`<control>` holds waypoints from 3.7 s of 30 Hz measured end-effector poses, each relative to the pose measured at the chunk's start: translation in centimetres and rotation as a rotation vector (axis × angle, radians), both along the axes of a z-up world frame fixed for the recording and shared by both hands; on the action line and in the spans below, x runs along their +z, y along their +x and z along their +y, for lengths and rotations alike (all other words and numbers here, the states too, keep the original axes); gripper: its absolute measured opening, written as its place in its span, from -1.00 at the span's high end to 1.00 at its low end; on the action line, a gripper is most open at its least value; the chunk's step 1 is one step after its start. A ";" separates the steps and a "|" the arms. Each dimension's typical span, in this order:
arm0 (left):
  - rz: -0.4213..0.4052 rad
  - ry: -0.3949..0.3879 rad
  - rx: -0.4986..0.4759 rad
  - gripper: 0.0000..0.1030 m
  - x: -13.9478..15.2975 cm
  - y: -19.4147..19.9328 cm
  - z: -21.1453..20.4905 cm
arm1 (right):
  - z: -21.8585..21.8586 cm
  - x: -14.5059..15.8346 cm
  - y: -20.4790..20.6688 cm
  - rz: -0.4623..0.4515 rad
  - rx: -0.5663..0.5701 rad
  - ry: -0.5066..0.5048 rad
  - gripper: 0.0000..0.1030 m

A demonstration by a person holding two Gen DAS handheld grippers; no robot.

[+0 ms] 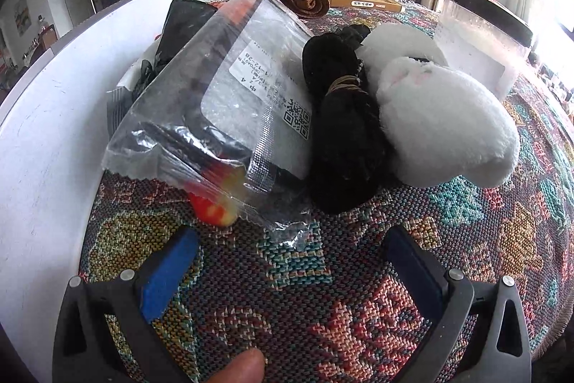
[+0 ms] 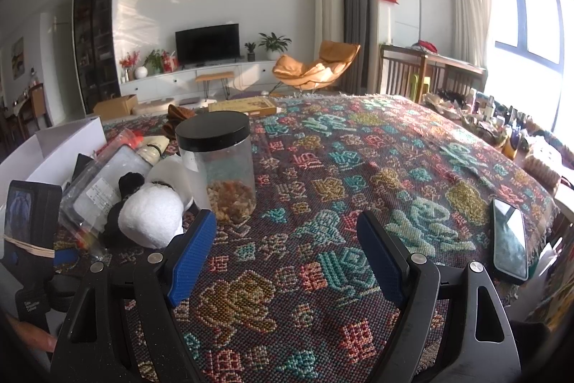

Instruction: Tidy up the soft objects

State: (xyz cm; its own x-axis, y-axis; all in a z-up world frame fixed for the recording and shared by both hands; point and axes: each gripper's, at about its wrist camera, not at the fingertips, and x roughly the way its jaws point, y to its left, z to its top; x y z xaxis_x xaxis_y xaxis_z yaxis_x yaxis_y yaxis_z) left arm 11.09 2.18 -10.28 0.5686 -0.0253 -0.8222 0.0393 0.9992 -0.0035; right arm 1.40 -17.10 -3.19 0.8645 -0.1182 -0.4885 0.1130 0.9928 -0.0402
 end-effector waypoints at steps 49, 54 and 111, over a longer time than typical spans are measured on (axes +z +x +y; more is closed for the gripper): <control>-0.017 -0.008 -0.002 -1.00 -0.5 5.6 0.5 | 0.1 0.1 -0.1 0.007 0.000 0.005 -0.61; -0.017 -0.008 -0.002 -1.00 -0.5 5.6 0.5 | -0.2 0.2 0.0 0.006 0.000 0.005 -0.61; -0.019 -0.007 -0.002 -1.00 -0.5 5.6 0.6 | 0.5 0.2 -0.3 -0.014 0.000 0.163 -0.61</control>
